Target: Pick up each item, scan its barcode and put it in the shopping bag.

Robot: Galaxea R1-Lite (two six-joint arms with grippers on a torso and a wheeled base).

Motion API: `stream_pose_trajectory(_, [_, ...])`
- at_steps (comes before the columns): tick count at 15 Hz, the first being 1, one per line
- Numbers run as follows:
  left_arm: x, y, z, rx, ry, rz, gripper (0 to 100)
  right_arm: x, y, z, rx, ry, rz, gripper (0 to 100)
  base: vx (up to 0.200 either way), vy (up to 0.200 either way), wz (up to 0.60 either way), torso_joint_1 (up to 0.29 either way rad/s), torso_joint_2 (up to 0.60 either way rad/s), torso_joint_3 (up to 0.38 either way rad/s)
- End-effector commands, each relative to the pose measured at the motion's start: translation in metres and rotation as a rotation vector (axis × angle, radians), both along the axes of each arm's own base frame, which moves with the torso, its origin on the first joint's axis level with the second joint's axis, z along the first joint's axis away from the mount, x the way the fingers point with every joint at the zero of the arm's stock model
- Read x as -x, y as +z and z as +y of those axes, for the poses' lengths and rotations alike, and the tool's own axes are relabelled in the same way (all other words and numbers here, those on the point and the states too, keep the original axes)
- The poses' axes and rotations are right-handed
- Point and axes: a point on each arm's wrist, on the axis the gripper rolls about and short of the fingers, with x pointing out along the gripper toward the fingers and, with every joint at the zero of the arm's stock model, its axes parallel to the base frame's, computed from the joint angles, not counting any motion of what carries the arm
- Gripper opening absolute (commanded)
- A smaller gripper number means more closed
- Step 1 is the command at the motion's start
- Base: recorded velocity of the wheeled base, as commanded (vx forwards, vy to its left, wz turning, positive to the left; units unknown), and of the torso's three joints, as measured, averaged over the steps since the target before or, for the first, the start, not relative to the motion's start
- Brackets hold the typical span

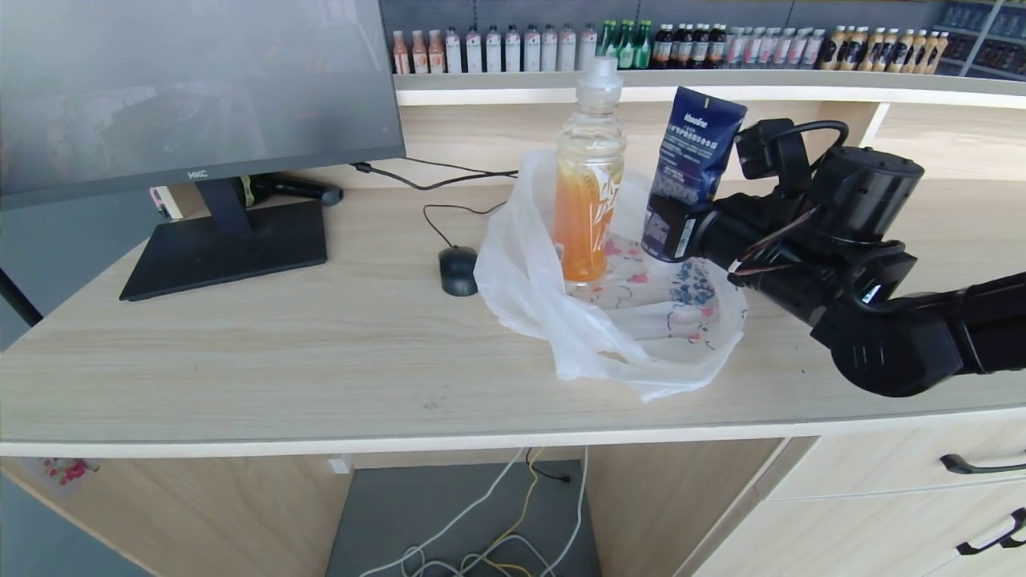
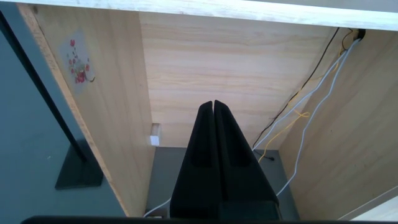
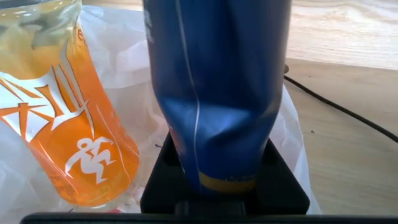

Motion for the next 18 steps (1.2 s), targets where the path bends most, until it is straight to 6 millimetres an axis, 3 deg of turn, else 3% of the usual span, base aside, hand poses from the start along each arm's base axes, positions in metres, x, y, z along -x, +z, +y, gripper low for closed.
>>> stream_pose_trajectory(1, [0.0, 0.0, 0.0, 0.0, 0.001, 0.0, 0, -0.004, -0.007, -0.001, 0.008, -0.006, 0.017, 0, 0.0, 0.0, 0.0, 0.0, 0.0, 0.0])
stream_pose_trajectory(7, [0.0, 0.0, 0.0, 0.0, 0.001, 0.0, 0, -0.013, -0.02, -0.001, 0.009, -0.015, 0.032, 0, 0.0, 0.0, 0.0, 0.0, 0.0, 0.0])
stream_pose_trajectory(18, [0.0, 0.0, 0.0, 0.0, 0.001, 0.0, 0, -0.013, -0.025, -0.002, 0.018, -0.018, 0.045, 0, 0.0, 0.0, 0.0, 0.0, 0.0, 0.0])
